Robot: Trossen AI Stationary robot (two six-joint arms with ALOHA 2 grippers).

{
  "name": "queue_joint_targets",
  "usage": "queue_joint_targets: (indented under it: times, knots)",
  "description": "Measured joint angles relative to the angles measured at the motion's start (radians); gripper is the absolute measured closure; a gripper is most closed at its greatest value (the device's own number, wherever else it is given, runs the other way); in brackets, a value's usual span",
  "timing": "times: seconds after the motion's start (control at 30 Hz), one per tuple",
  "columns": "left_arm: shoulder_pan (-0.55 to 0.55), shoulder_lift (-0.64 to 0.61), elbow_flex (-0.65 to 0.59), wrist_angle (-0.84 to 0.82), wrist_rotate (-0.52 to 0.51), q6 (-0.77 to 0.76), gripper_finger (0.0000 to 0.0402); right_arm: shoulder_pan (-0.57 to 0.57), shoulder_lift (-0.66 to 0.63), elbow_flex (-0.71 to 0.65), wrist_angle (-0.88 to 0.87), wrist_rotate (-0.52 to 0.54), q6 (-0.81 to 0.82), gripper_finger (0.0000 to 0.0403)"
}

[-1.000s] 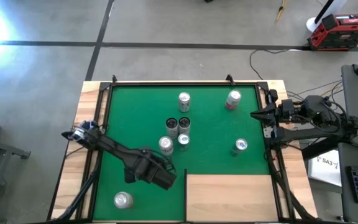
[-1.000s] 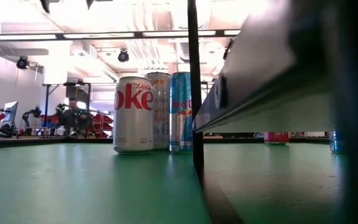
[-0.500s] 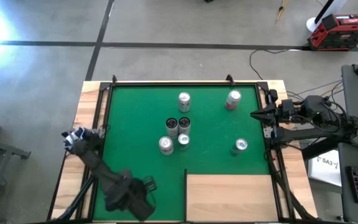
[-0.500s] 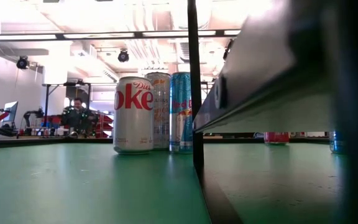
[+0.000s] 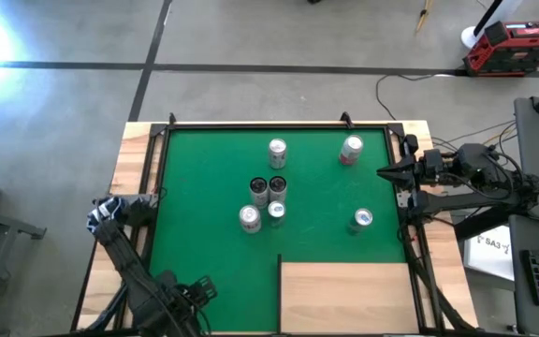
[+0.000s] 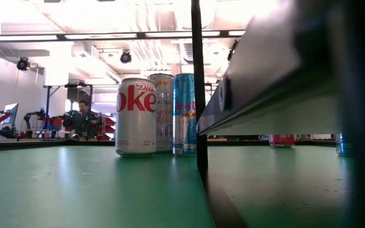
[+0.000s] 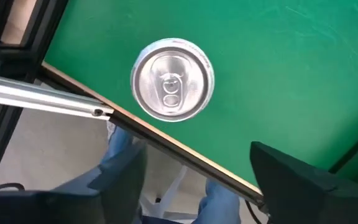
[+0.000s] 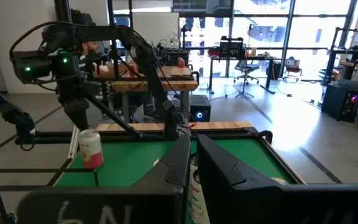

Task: Place canned beverage on shelf
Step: Move the bottom pink white soda can to the middle of the table

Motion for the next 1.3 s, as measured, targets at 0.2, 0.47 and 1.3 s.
queue_joint_targets:
  times: [0.2, 0.47, 1.3]
  knots:
    - [-0.013, 0.021, -0.022, 0.000, 0.032, -0.078, 0.0040, 0.000, 0.000, 0.000, 0.000, 0.000, 0.000, 0.0380]
    - [-0.018, 0.023, -0.136, 0.048, 0.035, -0.093, 0.0015, 0.000, 0.000, 0.000, 0.000, 0.000, 0.000, 0.0380]
    - [-0.014, 0.022, -0.352, 0.230, 0.035, -0.094, 0.0033, 0.000, 0.000, 0.000, 0.000, 0.000, 0.000, 0.0380]
